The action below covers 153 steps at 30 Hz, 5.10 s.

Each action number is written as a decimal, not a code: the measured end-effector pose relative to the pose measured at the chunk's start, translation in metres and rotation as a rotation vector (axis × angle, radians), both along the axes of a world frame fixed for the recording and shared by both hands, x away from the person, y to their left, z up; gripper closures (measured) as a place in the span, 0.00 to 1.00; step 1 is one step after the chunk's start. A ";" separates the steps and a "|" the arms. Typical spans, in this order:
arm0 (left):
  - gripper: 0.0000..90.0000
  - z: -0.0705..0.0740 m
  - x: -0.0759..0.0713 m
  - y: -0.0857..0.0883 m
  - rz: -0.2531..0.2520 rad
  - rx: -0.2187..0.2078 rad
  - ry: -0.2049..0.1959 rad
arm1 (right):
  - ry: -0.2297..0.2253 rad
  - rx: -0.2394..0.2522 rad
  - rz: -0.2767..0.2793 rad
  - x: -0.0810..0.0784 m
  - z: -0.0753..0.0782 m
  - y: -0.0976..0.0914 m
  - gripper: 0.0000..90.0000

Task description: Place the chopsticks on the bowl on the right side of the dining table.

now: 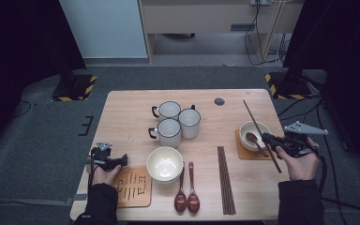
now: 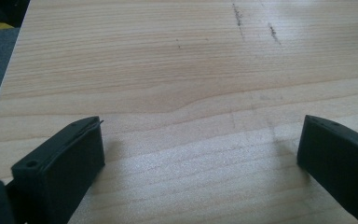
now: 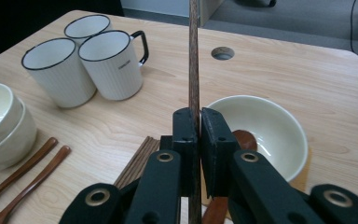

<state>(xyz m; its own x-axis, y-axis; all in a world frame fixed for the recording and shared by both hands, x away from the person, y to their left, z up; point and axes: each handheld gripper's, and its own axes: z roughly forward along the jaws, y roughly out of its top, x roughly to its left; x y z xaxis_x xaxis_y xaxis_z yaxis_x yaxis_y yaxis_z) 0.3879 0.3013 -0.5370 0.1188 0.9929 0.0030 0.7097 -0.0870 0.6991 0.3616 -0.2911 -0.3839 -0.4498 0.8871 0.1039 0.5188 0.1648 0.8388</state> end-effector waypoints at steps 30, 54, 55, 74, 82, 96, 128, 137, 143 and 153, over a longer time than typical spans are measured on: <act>0.00 0.000 0.000 0.000 0.000 0.000 0.000 | 0.002 -0.036 0.006 0.045 -0.001 -0.032 0.95; 0.00 0.000 0.000 0.000 0.000 0.000 0.000 | 0.059 -0.067 0.015 0.071 -0.031 -0.028 0.95; 0.00 0.000 0.000 0.000 0.000 0.000 0.000 | 0.061 -0.069 0.015 0.071 -0.032 -0.028 0.95; 0.00 0.000 0.000 0.000 0.000 0.000 0.001 | 0.105 -0.115 0.030 0.085 -0.055 -0.017 0.95; 0.00 0.000 0.000 0.000 0.000 0.000 0.000 | 0.135 -0.137 0.031 0.088 -0.063 -0.014 0.95; 0.00 0.000 0.000 0.000 0.000 0.000 0.000 | 0.162 -0.165 0.029 0.092 -0.072 -0.010 0.95; 0.00 0.000 0.000 0.000 0.000 0.000 0.000 | 0.096 -0.091 0.055 0.067 -0.054 -0.007 0.57; 0.00 0.000 0.000 0.000 0.000 0.000 0.000 | 0.073 -0.088 0.063 0.046 -0.039 -0.006 0.49; 0.00 0.000 0.000 0.000 0.000 0.000 0.000 | 0.038 -0.065 0.035 0.032 -0.028 -0.006 0.46; 0.00 0.000 0.000 0.000 0.000 0.000 0.000 | -0.035 -0.035 0.032 0.004 -0.011 -0.004 0.47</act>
